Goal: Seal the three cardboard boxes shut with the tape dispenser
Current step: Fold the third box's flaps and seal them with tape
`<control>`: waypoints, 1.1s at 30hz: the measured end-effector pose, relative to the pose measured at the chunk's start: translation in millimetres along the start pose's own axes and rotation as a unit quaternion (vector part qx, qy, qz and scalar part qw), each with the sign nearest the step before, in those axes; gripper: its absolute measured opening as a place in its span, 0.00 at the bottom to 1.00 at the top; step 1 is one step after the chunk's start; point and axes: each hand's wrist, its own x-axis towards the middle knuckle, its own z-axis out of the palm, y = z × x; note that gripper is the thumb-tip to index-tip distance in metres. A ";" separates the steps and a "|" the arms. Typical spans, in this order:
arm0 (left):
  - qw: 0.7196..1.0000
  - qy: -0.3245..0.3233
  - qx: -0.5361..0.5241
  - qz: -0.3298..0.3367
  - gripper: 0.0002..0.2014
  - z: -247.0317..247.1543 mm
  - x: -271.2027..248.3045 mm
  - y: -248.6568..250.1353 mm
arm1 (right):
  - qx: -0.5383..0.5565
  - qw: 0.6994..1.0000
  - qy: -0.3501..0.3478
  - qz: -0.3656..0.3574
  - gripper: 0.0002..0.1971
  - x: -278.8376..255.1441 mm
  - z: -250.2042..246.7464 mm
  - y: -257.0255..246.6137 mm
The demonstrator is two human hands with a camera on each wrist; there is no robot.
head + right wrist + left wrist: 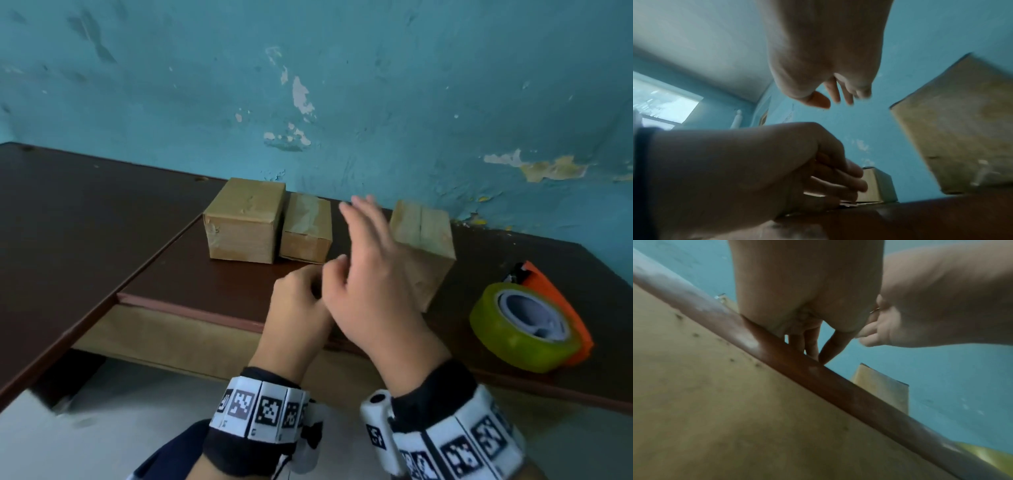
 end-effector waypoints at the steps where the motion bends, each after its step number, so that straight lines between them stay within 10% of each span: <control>1: 1.000 0.025 0.009 -0.009 0.11 -4.3 0.6 -5.6 | 0.007 0.999 -0.039 0.014 0.32 5.6 4.3 -4.8; 10: 0.990 0.106 0.034 -0.087 0.08 -39.7 6.1 -21.3 | -0.061 0.933 -0.253 0.250 0.29 92.8 41.4 -17.4; 33: 0.994 0.048 0.017 -0.099 0.08 -38.8 3.5 -29.8 | 0.009 0.930 -0.167 0.328 0.29 106.5 46.9 -5.5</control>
